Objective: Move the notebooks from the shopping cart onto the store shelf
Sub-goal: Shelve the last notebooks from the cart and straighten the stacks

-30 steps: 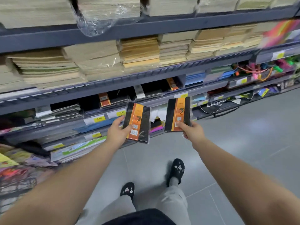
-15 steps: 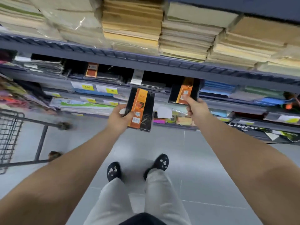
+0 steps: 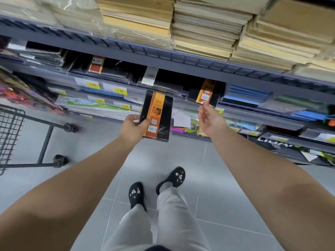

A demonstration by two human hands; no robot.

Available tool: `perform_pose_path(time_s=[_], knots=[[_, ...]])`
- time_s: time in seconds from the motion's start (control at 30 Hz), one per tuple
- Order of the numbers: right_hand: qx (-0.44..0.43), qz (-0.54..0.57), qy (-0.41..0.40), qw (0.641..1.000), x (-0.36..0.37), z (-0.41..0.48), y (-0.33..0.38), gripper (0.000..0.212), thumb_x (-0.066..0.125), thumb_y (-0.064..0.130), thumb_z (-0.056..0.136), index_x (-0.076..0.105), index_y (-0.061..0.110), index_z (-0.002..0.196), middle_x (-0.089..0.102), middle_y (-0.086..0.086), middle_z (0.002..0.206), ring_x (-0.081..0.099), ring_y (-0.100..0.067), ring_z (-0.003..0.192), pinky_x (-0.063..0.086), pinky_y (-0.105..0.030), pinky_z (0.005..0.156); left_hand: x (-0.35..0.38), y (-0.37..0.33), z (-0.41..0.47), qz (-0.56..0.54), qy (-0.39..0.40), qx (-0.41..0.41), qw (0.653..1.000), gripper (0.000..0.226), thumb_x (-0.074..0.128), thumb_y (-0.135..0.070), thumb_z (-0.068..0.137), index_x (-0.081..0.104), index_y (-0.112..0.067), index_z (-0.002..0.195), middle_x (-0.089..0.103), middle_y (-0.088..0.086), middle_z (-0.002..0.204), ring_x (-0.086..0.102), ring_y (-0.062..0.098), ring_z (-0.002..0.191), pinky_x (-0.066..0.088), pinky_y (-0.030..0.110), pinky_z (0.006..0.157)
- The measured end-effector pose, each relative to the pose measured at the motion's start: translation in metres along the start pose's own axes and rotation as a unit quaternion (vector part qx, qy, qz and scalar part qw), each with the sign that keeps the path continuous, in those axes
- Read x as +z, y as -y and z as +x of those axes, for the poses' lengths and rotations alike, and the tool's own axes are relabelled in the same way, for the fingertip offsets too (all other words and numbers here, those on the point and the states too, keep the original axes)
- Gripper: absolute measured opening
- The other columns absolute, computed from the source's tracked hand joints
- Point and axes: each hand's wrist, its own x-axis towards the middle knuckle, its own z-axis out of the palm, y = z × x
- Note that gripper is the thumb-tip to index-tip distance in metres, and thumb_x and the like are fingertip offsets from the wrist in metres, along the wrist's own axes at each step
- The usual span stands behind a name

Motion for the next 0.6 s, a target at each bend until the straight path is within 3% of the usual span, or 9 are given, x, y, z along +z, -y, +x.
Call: perform_pose_path(time_s=[0.23,0.33,0.4,0.47,0.53,0.6], knots=[[-0.034,0.037,-0.024,0.998,0.015,0.008,0.022,0.017,0.069,0.021,0.086,0.068,0.01,0.098,0.073,-0.002,0.1,0.069,-0.009,0.088,0.058,-0.022,0.077,0.008,0.001,-0.003,-0.022,0.012,-0.014,1.0,0.038,0.066,-0.034,0.087,0.052,-0.011,0.115,0.067,0.003,0.097,0.067,0.012,0.076,0.051,0.023,0.061],[-0.031,0.007,-0.059,0.998,0.015,0.008,0.015,0.023,0.071,0.03,0.083,0.067,0.012,0.097,0.071,0.001,0.088,0.065,-0.006,0.07,0.057,-0.018,0.064,0.011,0.002,-0.007,-0.032,0.031,-0.02,0.999,0.033,0.064,-0.034,0.089,0.051,-0.014,0.111,0.068,0.005,0.1,0.067,0.014,0.078,0.051,0.024,0.062],[-0.031,-0.056,-0.045,0.997,0.008,0.005,0.005,0.029,0.072,0.034,0.081,0.064,0.012,0.099,0.066,0.001,0.08,0.062,-0.007,0.066,0.057,-0.019,0.067,0.013,0.004,-0.012,-0.029,0.044,-0.021,0.998,0.036,0.063,-0.035,0.089,0.05,-0.014,0.115,0.067,0.004,0.102,0.067,0.011,0.077,0.05,0.022,0.059],[-0.029,-0.169,-0.005,0.985,-0.001,-0.002,-0.009,0.039,0.072,0.04,0.079,0.061,0.015,0.107,0.065,0.0,0.086,0.062,-0.01,0.073,0.055,-0.022,0.067,0.016,0.006,-0.017,-0.035,0.056,-0.024,0.998,0.036,0.062,-0.034,0.09,0.049,-0.013,0.115,0.067,0.004,0.101,0.066,0.01,0.076,0.049,0.021,0.058],[-0.028,-0.298,0.038,0.953,-0.012,-0.014,-0.022,0.045,0.073,0.044,0.078,0.059,0.017,0.111,0.066,0.0,0.092,0.061,-0.012,0.074,0.051,-0.023,0.062,0.021,0.007,-0.024,-0.035,0.072,-0.022,0.997,0.031,0.061,-0.034,0.091,0.048,-0.015,0.111,0.066,0.003,0.096,0.065,0.01,0.075,0.049,0.021,0.058],[-0.027,-0.376,0.087,0.922,-0.023,-0.027,-0.034,0.037,0.069,0.042,0.082,0.062,0.016,0.107,0.066,0.002,0.087,0.059,-0.012,0.071,0.046,-0.023,0.061,0.028,0.006,-0.033,-0.03,0.1,-0.011,0.994,0.028,0.06,-0.033,0.092,0.048,-0.015,0.108,0.066,0.001,0.091,0.065,0.009,0.075,0.048,0.021,0.058]])
